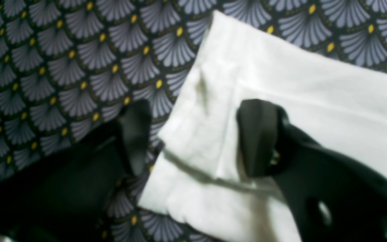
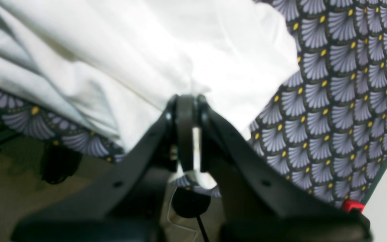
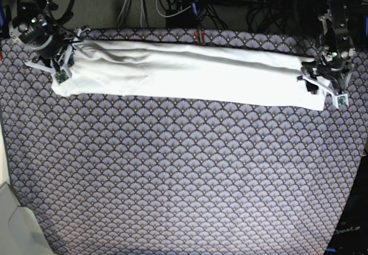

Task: Fold the T-shirt properly
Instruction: 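Grasp the strip's two ends with the right and left grippers, then carry the strip end in the left gripper toward the right gripper, folding it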

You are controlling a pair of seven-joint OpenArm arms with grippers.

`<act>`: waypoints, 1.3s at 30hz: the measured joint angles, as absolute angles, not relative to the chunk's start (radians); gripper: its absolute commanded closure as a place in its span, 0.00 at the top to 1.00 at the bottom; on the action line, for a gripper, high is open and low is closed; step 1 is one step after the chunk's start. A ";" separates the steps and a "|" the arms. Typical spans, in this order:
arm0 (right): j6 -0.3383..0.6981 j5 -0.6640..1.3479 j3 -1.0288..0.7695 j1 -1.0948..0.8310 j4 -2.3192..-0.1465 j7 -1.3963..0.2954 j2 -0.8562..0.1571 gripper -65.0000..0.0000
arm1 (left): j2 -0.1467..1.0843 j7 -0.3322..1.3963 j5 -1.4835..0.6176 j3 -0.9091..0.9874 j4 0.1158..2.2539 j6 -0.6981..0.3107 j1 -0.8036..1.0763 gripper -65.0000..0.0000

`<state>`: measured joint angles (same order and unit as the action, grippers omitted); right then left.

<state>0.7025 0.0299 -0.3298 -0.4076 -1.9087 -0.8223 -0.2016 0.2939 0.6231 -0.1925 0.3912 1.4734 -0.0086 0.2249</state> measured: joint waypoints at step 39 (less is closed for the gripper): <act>0.702 0.030 -0.332 -0.408 -1.908 -0.823 -0.201 0.00 | 0.156 0.728 -0.267 0.369 1.874 -0.011 0.250 0.01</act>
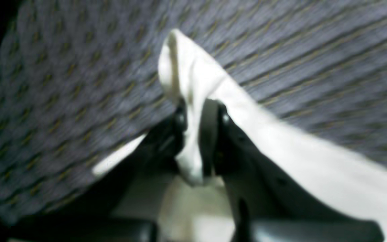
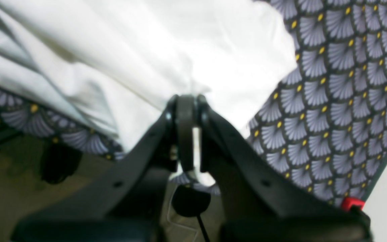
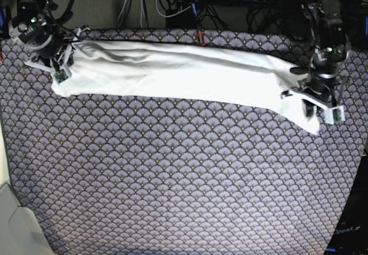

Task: Fold the T-shirt properly
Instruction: 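Carry the strip end in the left gripper toward the right gripper, folding it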

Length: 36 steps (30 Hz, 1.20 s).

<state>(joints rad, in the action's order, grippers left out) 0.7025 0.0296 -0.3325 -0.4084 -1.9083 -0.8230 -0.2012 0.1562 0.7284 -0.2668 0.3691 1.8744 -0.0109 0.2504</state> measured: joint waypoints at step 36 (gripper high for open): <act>0.702 0.026 -0.331 -0.377 -1.874 -0.823 -0.205 0.00 | -0.039 0.862 -0.260 -0.453 1.718 0.195 0.113 0.02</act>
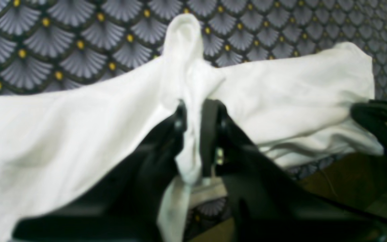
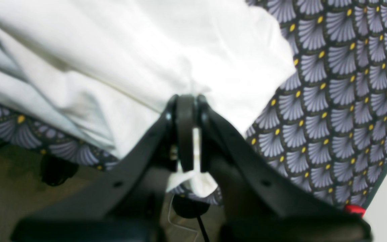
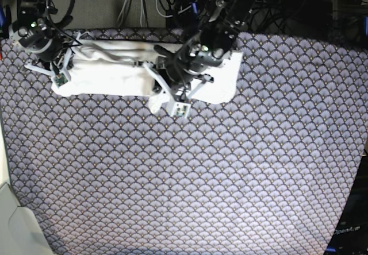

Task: Fold the T-shirt properly
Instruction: 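Carry the strip end in the left gripper toward the right gripper, folding it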

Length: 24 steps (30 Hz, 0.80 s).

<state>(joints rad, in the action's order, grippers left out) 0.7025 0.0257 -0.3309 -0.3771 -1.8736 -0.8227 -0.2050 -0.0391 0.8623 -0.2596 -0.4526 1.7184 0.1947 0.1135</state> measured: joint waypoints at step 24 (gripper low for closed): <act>0.702 0.026 -0.329 -0.377 -1.874 -0.822 -0.208 0.00 | -0.033 0.865 -0.256 -0.318 1.919 0.199 0.184 0.00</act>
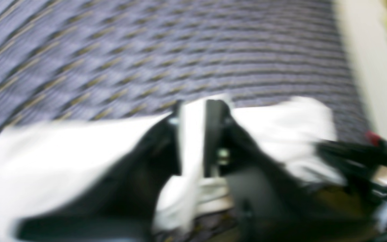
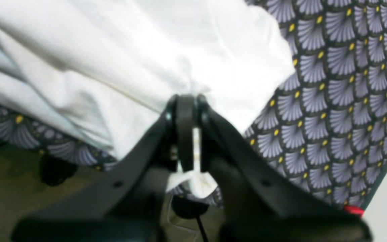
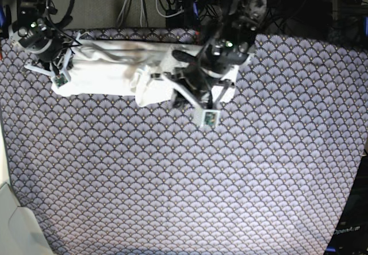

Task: Fold the T-shirt properly
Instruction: 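Carry the strip end in the left gripper toward the right gripper, folding it, then release the folded end and raise the left gripper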

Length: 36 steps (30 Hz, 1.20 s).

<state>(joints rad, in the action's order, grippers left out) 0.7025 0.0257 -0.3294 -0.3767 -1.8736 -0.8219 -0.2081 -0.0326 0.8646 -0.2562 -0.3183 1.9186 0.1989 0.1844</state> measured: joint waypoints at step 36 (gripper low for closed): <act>0.702 0.025 -0.336 -0.377 -1.874 -0.827 -0.210 0.45 | 0.185 0.926 -0.266 -0.120 1.912 0.187 0.290 0.01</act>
<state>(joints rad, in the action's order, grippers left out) 0.7025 0.0250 -0.3355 -0.3767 -1.8736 -0.8268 -0.2100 0.1848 0.9264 -0.2657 -0.1204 1.9118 0.1875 0.2901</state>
